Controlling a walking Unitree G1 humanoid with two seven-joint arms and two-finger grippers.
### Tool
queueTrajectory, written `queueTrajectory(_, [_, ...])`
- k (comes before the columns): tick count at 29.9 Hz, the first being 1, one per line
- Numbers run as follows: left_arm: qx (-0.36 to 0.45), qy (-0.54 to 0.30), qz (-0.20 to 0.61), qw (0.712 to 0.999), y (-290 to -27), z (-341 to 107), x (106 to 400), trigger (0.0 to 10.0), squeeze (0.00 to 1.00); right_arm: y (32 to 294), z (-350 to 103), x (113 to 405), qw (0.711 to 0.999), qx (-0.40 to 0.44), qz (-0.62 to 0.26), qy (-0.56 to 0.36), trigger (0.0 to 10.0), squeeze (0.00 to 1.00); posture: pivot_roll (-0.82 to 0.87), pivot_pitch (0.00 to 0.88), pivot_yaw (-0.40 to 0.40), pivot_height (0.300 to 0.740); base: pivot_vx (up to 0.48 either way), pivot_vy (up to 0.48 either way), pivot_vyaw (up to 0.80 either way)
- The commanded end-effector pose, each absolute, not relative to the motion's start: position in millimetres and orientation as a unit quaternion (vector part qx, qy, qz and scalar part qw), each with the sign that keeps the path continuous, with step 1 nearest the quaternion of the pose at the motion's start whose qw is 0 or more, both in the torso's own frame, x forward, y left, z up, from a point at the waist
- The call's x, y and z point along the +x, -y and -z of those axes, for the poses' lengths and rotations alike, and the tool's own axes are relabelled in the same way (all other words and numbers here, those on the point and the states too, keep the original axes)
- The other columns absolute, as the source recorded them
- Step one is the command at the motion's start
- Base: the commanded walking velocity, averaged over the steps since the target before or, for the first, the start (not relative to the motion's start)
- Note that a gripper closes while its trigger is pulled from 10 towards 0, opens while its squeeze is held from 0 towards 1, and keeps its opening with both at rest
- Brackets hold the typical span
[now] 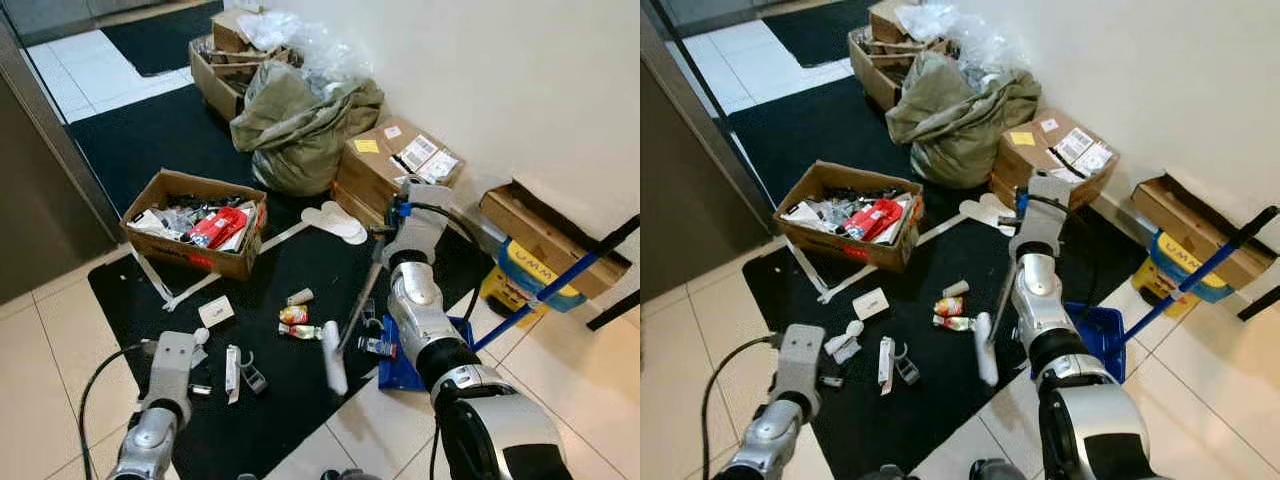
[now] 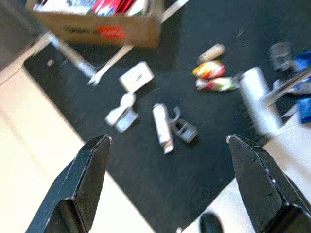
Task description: Sweep floor
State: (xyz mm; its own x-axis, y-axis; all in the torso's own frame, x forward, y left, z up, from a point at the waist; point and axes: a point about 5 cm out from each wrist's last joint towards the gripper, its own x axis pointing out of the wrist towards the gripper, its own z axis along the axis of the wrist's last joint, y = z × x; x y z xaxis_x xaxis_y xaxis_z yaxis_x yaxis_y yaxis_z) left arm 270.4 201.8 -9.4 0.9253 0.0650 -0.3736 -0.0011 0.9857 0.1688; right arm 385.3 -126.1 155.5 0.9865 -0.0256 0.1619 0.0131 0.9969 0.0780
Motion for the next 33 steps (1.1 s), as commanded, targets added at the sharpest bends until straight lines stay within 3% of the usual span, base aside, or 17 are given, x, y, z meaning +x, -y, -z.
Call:
queueTrajectory(1, [0.080, -0.214, -0.007, 0.973, -199, 17, 264, 10.0, 0.00, 129, -156, 386, 0.994, 0.075, -0.002, 0.078, 10.0, 0.00, -0.02, 0.096, 0.001, 0.740, 0.000, 0.000, 0.00])
queueTrajectory(6, [0.075, -0.210, 0.030, 0.974, -188, 15, 269, 10.0, 0.00, 129, -153, 384, 0.990, 0.114, -0.043, 0.074, 10.0, 0.00, -0.03, 0.081, 0.020, 0.740, 0.000, 0.000, 0.00])
queueTrajectory(12, [0.086, -0.179, 0.091, 0.976, -167, 3, 283, 10.0, 0.00, 126, -148, 381, 0.986, 0.130, -0.077, 0.066, 10.0, 0.00, -0.03, 0.059, 0.036, 0.740, 0.000, 0.000, -0.72])
queueTrajectory(17, [0.087, -0.172, 0.094, 0.977, -165, 0, 285, 10.0, 0.00, 125, -148, 381, 0.986, 0.130, -0.081, 0.069, 10.0, 0.00, -0.03, 0.058, 0.036, 0.740, 0.000, 0.000, -0.79])
queueTrajectory(24, [0.067, -0.111, 0.086, 0.988, -162, -25, 306, 10.0, 0.00, 108, -144, 376, 0.983, 0.097, -0.142, 0.069, 10.0, 0.00, -0.03, 0.037, 0.036, 0.740, 0.000, 0.000, 0.00])
queueTrajectory(33, [0.060, -0.090, 0.082, 0.991, -161, -34, 312, 10.0, 0.00, 101, -142, 373, 0.979, 0.091, -0.171, 0.066, 10.0, 0.00, -0.03, 0.026, 0.036, 0.740, 0.000, 0.000, 0.00])
